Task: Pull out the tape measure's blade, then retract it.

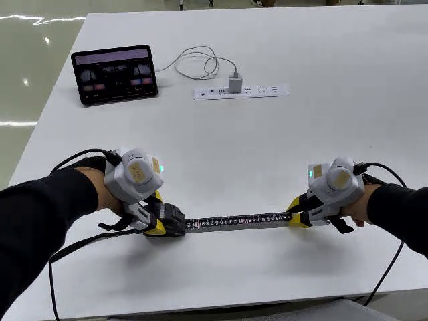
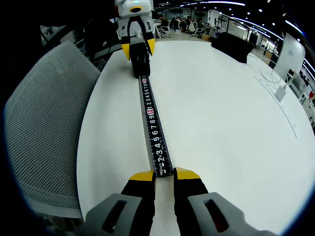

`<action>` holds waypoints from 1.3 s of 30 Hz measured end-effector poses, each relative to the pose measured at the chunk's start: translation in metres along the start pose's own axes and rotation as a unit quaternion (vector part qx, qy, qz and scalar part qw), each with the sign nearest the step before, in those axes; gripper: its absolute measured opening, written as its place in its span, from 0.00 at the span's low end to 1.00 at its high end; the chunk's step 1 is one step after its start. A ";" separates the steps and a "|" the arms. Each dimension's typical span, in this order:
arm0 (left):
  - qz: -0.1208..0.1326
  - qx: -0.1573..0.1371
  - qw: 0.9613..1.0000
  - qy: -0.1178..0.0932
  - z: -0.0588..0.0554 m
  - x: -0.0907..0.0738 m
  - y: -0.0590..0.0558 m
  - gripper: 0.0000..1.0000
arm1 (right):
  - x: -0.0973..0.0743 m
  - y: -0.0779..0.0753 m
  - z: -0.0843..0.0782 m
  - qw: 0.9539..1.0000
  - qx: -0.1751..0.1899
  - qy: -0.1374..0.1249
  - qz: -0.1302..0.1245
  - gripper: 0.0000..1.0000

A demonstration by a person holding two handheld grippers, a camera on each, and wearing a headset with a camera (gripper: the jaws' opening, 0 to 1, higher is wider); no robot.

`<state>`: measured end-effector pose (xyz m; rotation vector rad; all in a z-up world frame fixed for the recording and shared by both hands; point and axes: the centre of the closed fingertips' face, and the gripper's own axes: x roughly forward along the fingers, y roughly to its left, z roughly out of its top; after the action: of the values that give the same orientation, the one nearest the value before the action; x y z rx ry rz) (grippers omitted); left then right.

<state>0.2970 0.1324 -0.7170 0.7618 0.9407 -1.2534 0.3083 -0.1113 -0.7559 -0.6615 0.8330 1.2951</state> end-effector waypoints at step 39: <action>0.003 0.001 1.000 -0.003 0.001 0.000 -0.001 0.31 | -0.007 0.001 -0.008 1.000 0.010 0.005 -0.005 0.09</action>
<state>0.2961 0.1318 -0.7166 0.7619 0.9327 -1.2511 0.3055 -0.1212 -0.7548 -0.6561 0.8494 1.2725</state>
